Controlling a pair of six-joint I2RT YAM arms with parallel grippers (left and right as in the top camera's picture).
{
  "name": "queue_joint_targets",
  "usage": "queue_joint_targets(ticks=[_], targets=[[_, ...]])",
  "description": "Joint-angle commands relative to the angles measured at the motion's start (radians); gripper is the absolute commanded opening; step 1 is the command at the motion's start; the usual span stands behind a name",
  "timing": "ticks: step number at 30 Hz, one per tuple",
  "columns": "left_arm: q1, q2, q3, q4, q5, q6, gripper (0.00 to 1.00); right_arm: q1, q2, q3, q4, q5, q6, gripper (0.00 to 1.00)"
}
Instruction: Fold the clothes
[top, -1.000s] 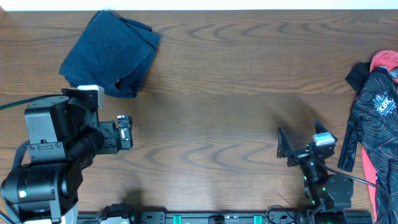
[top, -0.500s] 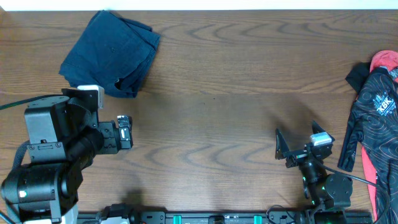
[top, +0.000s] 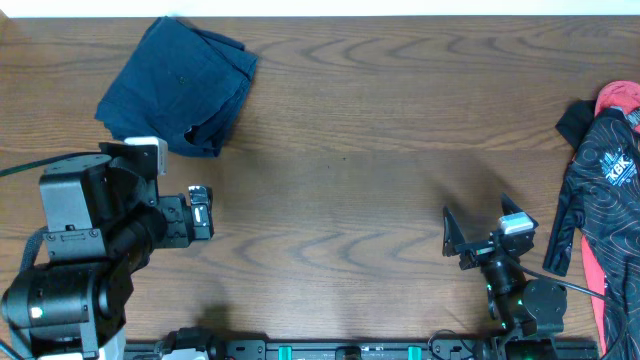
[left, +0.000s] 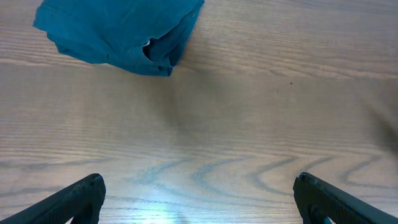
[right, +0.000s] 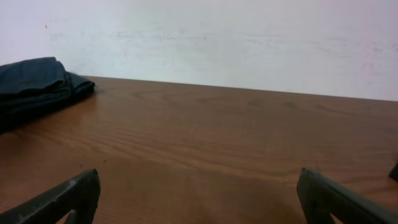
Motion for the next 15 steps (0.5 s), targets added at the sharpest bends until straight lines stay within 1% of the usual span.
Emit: queue_joint_targets(ticks=[1, 3, 5, 10, 12, 15], targets=[[-0.003, -0.047, -0.021, 0.017, -0.035, 0.011, 0.98, -0.012, -0.005, -0.001, -0.002, -0.012, -0.004, 0.99], [-0.003, -0.093, -0.042, 0.069, -0.039, 0.010, 0.98, -0.012, -0.005, -0.001, -0.002, -0.012, -0.004, 0.99], [-0.004, -0.151, -0.083, 0.161, -0.027, 0.005, 0.98, -0.012, -0.005, -0.001, -0.002, -0.012, -0.004, 0.99], [-0.004, -0.354, -0.274, 0.454, -0.016, -0.006, 0.98, -0.012, -0.005, -0.001, -0.002, -0.012, -0.004, 0.99], [-0.004, -0.443, -0.362, 0.535, -0.016, -0.006, 0.98, -0.012, -0.005, -0.001, -0.002, -0.012, -0.004, 0.99], [-0.004, -0.564, -0.484, 0.611, -0.016, -0.006, 0.98, -0.012, -0.005, -0.001, -0.002, -0.012, -0.004, 0.99]])
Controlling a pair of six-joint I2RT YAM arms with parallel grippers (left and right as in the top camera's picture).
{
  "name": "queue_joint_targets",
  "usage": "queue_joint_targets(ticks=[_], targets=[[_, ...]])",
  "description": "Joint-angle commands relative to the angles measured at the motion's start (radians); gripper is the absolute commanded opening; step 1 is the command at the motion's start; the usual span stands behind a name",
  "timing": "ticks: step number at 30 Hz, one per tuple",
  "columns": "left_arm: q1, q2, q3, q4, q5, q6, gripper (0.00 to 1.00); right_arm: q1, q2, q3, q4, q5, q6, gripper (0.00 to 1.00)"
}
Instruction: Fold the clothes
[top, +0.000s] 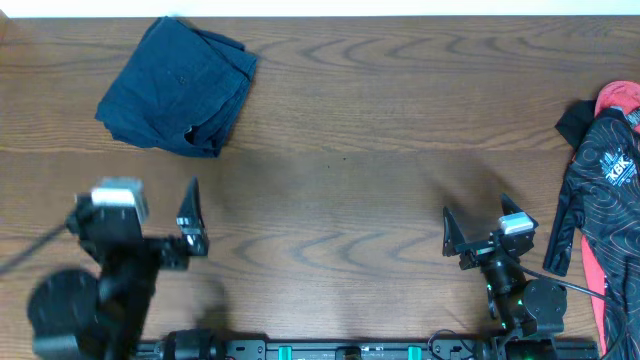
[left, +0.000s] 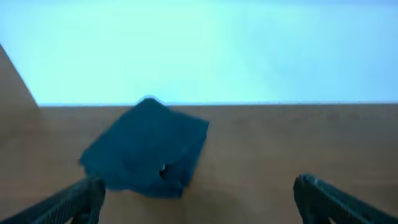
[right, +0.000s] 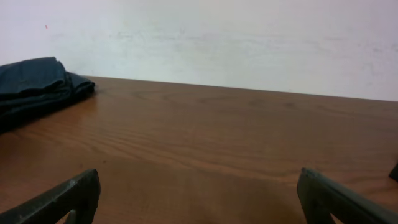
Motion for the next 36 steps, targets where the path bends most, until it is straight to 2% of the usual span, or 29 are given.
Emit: queue_joint_targets(ticks=[1, 16, 22, 31, 36], targets=[[-0.004, -0.107, -0.124, 0.048, -0.002, -0.005, 0.98, -0.012, -0.005, -0.001, -0.003, -0.011, -0.004, 0.99], [-0.005, -0.443, -0.575, 0.267, -0.001, -0.024, 0.98, -0.012, -0.005, -0.001, -0.003, -0.012, -0.004, 0.99], [-0.032, -0.444, -0.671, 0.345, -0.002, -0.035, 0.98, -0.012, -0.005, -0.001, -0.003, -0.011, -0.004, 0.99], [-0.044, -0.444, -0.908, 0.603, -0.009, -0.043, 0.98, -0.012, -0.005, -0.001, -0.003, -0.011, -0.004, 0.99], [-0.050, -0.444, -0.966, 0.635, -0.009, -0.042, 0.98, -0.012, -0.005, -0.001, -0.003, -0.011, -0.004, 0.99]])
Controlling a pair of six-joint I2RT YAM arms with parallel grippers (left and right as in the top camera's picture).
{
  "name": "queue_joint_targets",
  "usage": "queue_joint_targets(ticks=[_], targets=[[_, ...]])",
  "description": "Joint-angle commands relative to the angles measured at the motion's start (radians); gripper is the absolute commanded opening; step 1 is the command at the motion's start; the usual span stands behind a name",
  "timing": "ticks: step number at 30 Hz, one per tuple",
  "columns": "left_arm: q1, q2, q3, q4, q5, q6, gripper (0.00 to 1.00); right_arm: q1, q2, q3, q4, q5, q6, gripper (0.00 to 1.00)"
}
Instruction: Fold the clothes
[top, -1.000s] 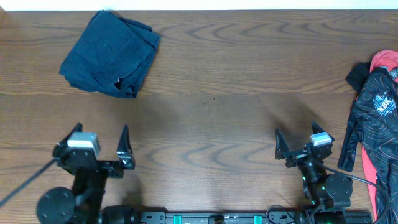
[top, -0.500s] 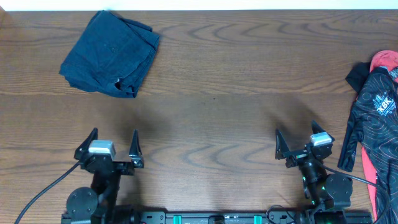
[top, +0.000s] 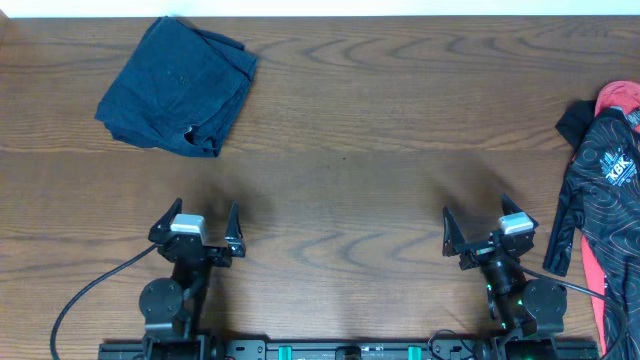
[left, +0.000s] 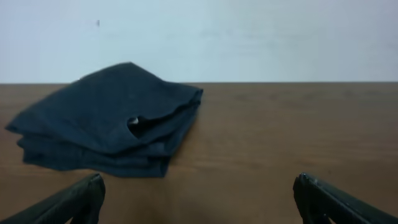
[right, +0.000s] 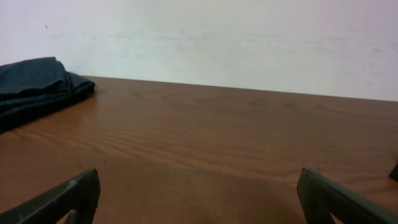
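Observation:
A folded dark blue garment (top: 177, 88) lies at the table's far left; the left wrist view shows it (left: 109, 118) ahead, and the right wrist view catches its edge (right: 34, 87). A pile of black patterned and red clothes (top: 603, 185) sits at the right edge. My left gripper (top: 196, 222) rests low at the front left, open and holding nothing (left: 199, 196). At the front right my right gripper (top: 478, 226) is open too, nothing between its fingers (right: 199, 196).
The wooden table (top: 380, 140) stretches between the two garments. A white wall (right: 217, 43) runs behind its far edge. A black cable (top: 80, 305) trails from the left arm at the front.
My left arm has dropped from a raised pose to rest low at the front left, gripper pointing toward the blue garment. The right arm and both garments stayed put.
My left arm first stood tall over the left side, its camera looking down on the table just below the folded blue garment. Then it had drawn back toward the front edge, tilting up. Now it sits parked low. The right arm stayed parked throughout.

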Motion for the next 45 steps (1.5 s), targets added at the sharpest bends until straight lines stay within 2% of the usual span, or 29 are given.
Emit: queue_joint_targets(ticks=[1, 45], targets=[[-0.005, -0.009, -0.020, -0.010, -0.006, -0.012, 0.98, -0.012, -0.005, -0.001, -0.002, -0.011, -0.004, 0.99], [-0.005, -0.007, -0.020, -0.036, -0.006, -0.012, 0.98, -0.012, -0.005, -0.001, -0.002, -0.011, -0.004, 0.99]])
